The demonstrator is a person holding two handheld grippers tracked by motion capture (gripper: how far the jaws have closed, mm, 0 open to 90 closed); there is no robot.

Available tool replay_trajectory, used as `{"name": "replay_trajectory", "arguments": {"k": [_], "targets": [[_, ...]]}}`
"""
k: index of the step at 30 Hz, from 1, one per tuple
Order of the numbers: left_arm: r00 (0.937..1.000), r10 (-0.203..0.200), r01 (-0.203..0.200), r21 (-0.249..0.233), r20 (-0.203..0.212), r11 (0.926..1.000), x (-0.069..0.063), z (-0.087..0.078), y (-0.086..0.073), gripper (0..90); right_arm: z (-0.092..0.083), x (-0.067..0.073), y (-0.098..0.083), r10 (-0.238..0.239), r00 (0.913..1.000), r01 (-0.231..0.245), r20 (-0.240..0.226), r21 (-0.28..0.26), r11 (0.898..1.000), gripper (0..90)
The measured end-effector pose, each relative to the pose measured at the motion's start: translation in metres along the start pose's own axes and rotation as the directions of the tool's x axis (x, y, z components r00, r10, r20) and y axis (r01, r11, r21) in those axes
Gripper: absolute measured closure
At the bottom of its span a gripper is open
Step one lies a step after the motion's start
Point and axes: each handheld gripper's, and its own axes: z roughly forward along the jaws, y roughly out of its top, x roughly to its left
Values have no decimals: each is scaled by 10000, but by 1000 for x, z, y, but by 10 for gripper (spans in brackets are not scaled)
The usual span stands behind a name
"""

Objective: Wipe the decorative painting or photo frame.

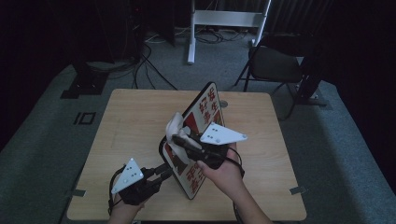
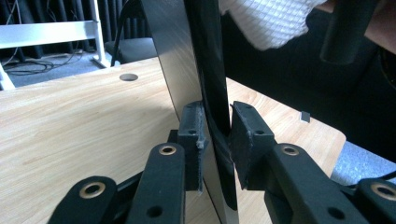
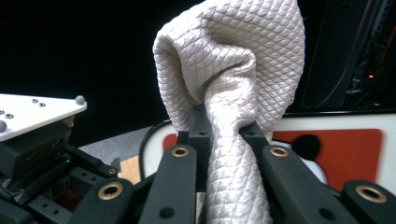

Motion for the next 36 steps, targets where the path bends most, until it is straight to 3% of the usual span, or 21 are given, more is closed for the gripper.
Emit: {"name": "replay_trajectory", "arguments": {"k": [8,17,21,30,36], "targets": [[10000,-4,4,34,-55,10000,1,0,0,761,6,2,-20,-128,9998,122,125,487,9987,810],[10000,60,-60,77,23,10000,0,1,1,761,0,2,-59,49,9998,-73,198,1250,9921,810],[9999,131,-132,79,55,9999,-2,2,1,762,-5,0,-78,334,9991,-373,270,1576,9868,810],[9998,178,-179,72,135,9998,-3,3,1,763,-12,-6,-119,799,9956,-890,492,2265,9699,809],[9996,209,-211,78,174,9997,-3,3,1,762,-14,-9,-143,1013,9926,-1166,675,2902,9498,809]]}}
